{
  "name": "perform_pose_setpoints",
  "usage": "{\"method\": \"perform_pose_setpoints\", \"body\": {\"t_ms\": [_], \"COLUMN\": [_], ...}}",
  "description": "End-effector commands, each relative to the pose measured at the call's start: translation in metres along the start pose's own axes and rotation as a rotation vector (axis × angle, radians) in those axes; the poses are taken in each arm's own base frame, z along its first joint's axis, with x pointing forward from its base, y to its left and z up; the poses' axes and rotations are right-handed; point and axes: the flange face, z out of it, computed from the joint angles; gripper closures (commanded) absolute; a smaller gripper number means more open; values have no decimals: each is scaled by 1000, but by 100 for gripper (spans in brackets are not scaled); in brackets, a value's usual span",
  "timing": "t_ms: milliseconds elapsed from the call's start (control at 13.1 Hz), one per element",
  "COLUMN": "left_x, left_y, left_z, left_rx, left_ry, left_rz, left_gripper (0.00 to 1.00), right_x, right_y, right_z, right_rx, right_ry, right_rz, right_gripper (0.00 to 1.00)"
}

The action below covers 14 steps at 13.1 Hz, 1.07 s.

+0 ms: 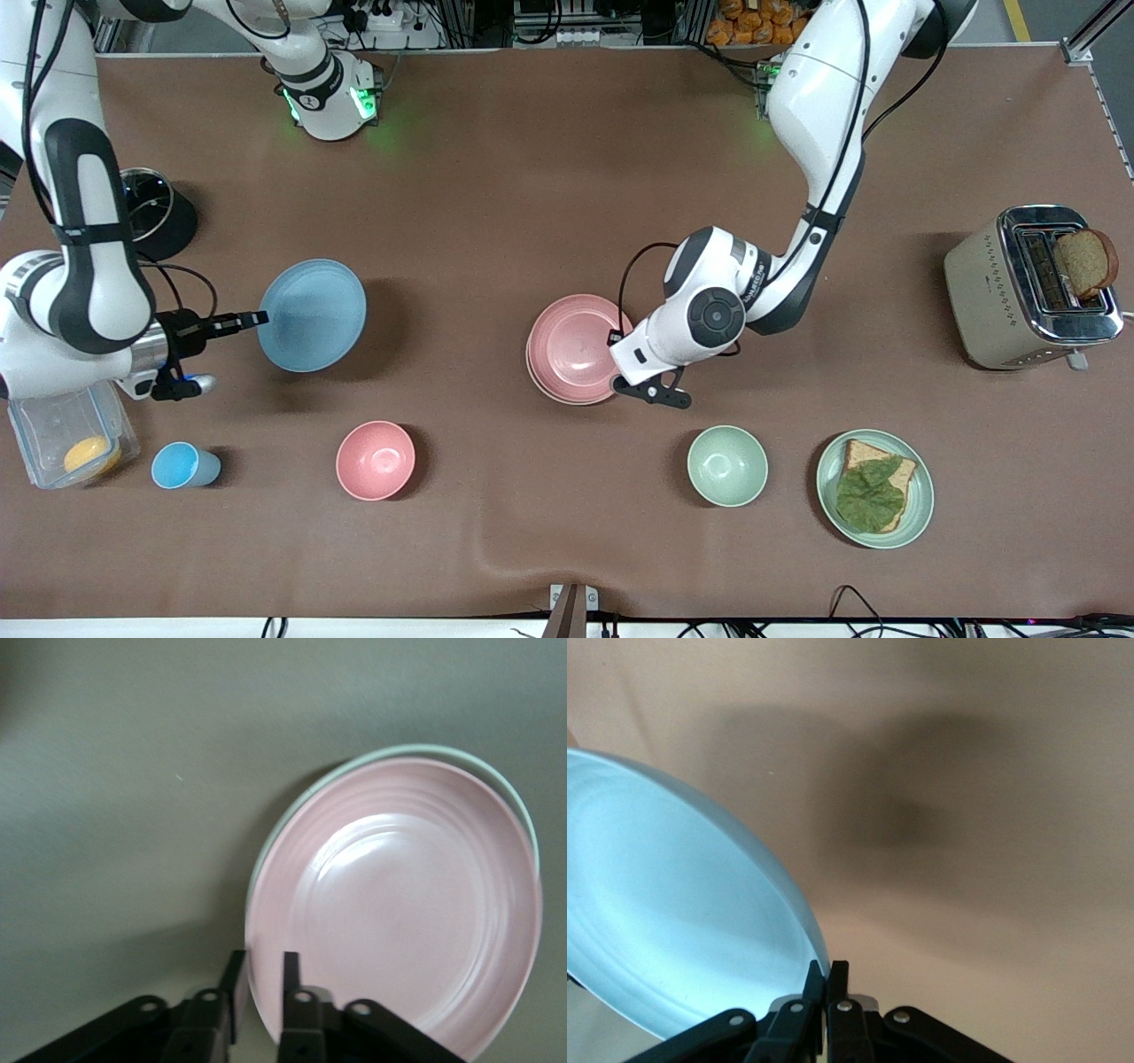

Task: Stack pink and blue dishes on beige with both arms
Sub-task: 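Lay the pink plate on the beige plate with the left gripper, then stack the blue plate with the right gripper while the left gripper withdraws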

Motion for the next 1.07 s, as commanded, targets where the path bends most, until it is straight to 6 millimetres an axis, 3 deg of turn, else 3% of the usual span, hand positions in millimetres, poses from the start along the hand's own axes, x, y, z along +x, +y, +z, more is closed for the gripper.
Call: {"method": "perform_pose_setpoints", "body": {"t_ms": [0,229,458,611,688,840,993], "left_x": [8,18,15,-4,-18,-42,-69], "left_y": [-6,-39,-102,-152,-168,-179,-185], "left_z": [-31,-99,-184,-259,-287,-326,-351], "left_rx": [27,142,173,174,177,187,189], "left_ry": [49,158,207,227,206,182,115], "left_rz": [17,36,-46,-125,-134,-109,-114], "left_gripper": [0,0,0,0,0,0,0], "right_x": [11,23,40,53,57,64,67], "right_y": [-47,-103,-157,-190,-209,-244,-286], "right_z": [0,22,54,75,83,102,130], "right_rx": [-50,-87,-65,-60,-76,-103,-132], "right_ry": [-14,-26,-41,-33,-14,21,60], "right_rz": [48,105,146,157,164,187,189], "right_gripper": [100,100,100,100,100,100,100]}}
